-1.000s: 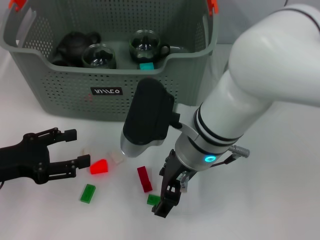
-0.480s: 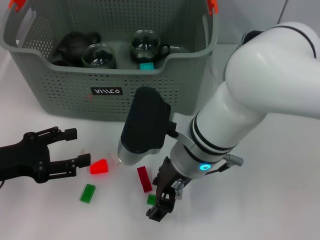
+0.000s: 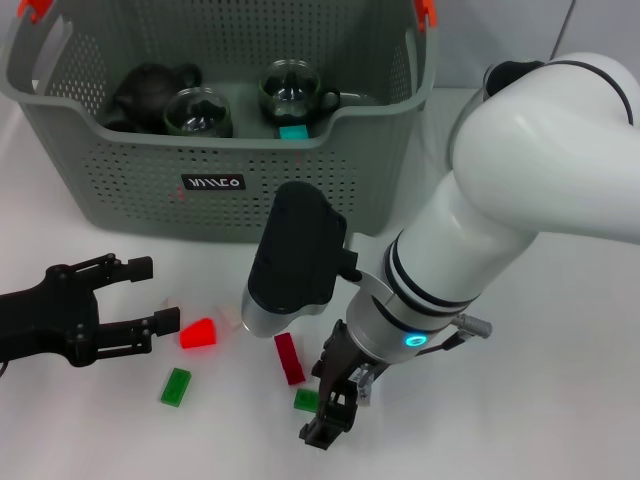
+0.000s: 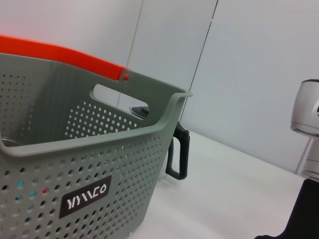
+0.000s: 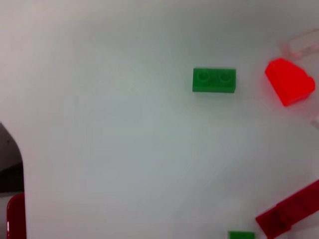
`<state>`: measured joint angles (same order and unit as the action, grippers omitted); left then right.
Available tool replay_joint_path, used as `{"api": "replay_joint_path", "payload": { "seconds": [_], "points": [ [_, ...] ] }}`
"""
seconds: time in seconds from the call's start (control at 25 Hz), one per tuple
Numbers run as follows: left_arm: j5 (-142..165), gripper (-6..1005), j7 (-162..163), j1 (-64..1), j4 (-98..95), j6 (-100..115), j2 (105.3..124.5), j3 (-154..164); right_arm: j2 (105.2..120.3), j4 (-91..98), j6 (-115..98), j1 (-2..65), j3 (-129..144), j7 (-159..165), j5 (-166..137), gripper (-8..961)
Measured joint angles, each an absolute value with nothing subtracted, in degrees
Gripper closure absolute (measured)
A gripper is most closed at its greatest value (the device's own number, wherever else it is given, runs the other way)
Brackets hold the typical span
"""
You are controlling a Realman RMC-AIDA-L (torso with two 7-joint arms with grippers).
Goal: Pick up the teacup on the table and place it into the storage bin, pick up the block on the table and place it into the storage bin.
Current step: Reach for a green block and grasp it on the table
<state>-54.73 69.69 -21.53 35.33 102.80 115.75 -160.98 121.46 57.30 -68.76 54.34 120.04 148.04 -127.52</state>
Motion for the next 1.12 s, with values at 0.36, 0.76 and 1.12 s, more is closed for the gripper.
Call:
{"api": "replay_joint_path", "payload": {
  "seconds": [0.36,0.76,1.12],
  "points": [
    [-54.82,137,69.69,-21.62,35.33,102.35,115.77,-160.67,121.48,57.2,-69.74,54.31,120.25,148.13,-127.53,196],
    [-54.88,138,69.68,-21.52,35.33,102.22,116.04,-160.7,121.55,57.21,-69.69,54.42,120.56,148.43,-127.46,249],
    [-55.01,138,69.01,-21.36,35.33,102.23,116.36,-160.67,121.6,56.68,-68.43,54.31,120.6,148.37,-127.43,388]
  ]
}}
